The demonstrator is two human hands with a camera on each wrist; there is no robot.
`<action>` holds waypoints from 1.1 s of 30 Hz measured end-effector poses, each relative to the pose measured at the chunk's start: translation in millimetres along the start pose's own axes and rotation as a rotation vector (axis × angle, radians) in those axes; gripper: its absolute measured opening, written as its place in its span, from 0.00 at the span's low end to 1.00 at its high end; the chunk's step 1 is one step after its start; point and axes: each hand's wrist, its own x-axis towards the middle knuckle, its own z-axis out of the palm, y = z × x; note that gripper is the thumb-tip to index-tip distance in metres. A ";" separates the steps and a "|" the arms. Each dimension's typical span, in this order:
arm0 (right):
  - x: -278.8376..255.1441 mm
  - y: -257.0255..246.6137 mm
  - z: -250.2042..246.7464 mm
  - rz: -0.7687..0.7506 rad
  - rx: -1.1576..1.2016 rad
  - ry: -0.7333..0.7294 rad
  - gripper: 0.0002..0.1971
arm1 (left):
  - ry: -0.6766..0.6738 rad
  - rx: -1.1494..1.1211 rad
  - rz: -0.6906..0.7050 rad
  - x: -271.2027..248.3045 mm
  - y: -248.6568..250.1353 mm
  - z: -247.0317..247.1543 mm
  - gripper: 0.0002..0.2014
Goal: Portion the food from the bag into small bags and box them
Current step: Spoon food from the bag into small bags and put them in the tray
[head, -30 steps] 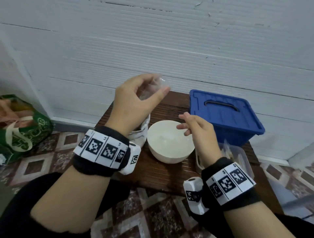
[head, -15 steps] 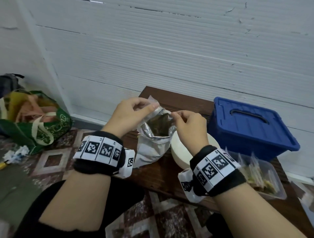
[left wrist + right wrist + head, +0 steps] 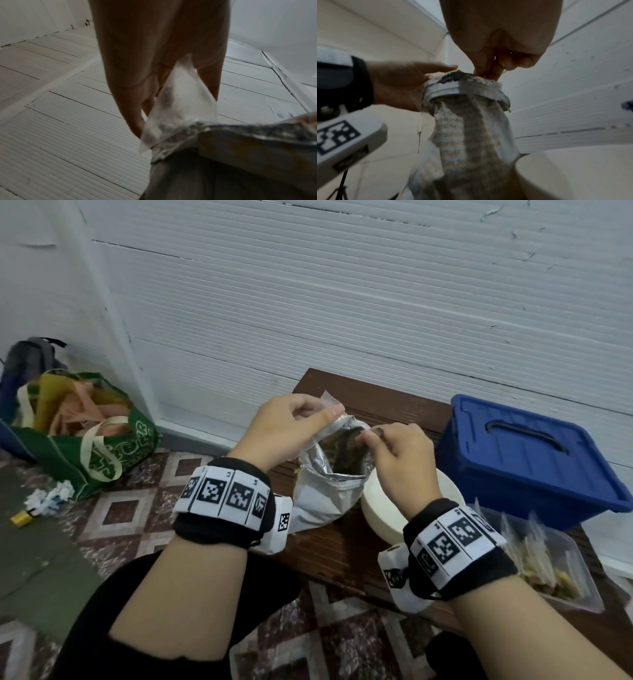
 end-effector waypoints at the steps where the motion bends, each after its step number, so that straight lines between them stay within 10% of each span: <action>1: 0.4 -2.3 -1.7 0.040 0.041 0.003 0.13 | -0.004 0.008 -0.002 -0.2 0.6 -0.3 0.11; 14: 8.4 -4.5 -16.5 0.514 0.435 0.217 0.15 | 0.006 0.015 0.059 -7.0 7.3 -11.0 0.09; 33: 36.3 1.3 -62.3 0.542 0.493 0.367 0.16 | -0.091 0.315 0.167 -8.3 11.9 -16.0 0.22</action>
